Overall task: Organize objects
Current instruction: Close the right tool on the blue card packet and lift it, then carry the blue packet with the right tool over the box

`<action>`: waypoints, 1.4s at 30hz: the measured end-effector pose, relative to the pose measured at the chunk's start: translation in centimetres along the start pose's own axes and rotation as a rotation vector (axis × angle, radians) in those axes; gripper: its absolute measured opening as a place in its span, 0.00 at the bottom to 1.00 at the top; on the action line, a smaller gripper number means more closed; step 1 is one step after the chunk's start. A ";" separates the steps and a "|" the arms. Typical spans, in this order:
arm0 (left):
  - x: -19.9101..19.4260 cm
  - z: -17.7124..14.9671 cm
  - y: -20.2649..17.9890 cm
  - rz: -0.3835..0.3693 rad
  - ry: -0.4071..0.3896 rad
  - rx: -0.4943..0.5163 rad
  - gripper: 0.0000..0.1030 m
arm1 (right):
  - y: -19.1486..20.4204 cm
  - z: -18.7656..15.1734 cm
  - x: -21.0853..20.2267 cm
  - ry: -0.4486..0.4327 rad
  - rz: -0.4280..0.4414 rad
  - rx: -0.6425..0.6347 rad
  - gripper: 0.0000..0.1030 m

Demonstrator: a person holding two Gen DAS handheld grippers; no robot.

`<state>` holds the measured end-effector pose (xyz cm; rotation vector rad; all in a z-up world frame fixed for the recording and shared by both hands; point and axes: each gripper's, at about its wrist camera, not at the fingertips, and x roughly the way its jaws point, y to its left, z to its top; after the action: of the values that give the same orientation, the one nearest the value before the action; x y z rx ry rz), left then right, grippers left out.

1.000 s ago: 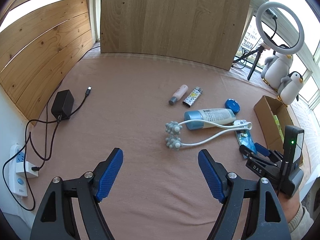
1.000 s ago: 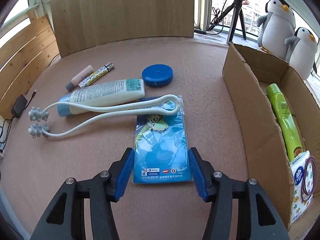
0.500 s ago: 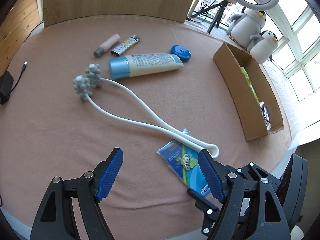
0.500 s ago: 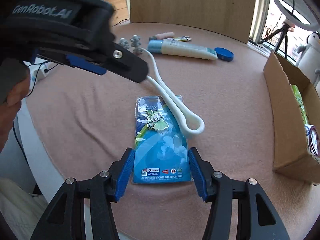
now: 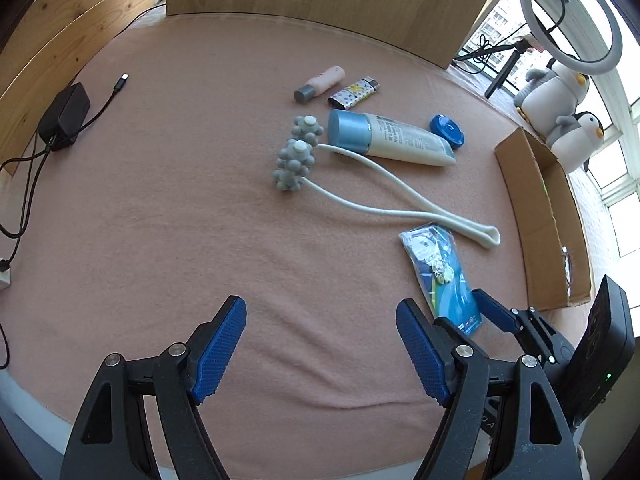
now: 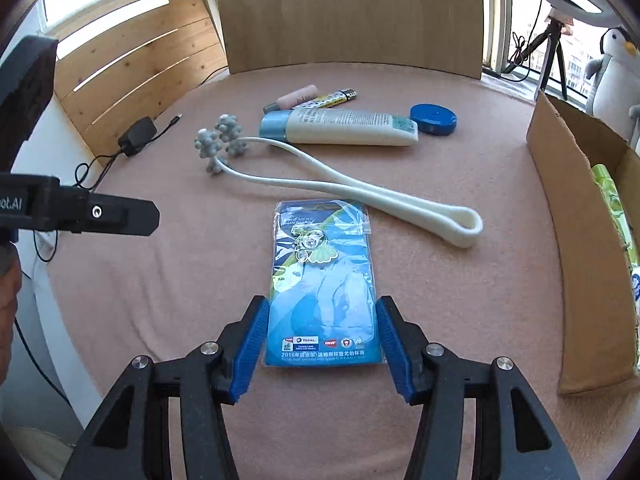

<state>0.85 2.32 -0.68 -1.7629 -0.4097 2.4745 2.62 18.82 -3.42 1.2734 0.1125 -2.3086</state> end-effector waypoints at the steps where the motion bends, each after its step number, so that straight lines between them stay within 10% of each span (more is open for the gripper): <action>1: 0.0 -0.2 0.2 -0.005 0.005 -0.005 0.78 | 0.9 -0.2 0.0 0.008 0.019 -0.042 0.49; 8: 2.0 -1.8 1.4 -0.018 0.071 -0.079 0.78 | 8.6 -2.7 0.7 -0.012 0.030 -0.239 0.51; 24: 4.2 -1.6 -2.5 0.110 0.137 -0.004 0.85 | 9.9 -4.9 -0.5 -0.059 0.021 -0.252 0.50; 42: 1.2 -1.2 -0.8 0.054 0.120 -0.089 0.62 | 11.5 -4.3 -2.4 -0.147 -0.006 -0.274 0.49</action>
<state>1.51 3.59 -1.92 -1.9699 -0.4747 2.4045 12.28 10.98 -2.02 0.9656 0.3683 -2.2883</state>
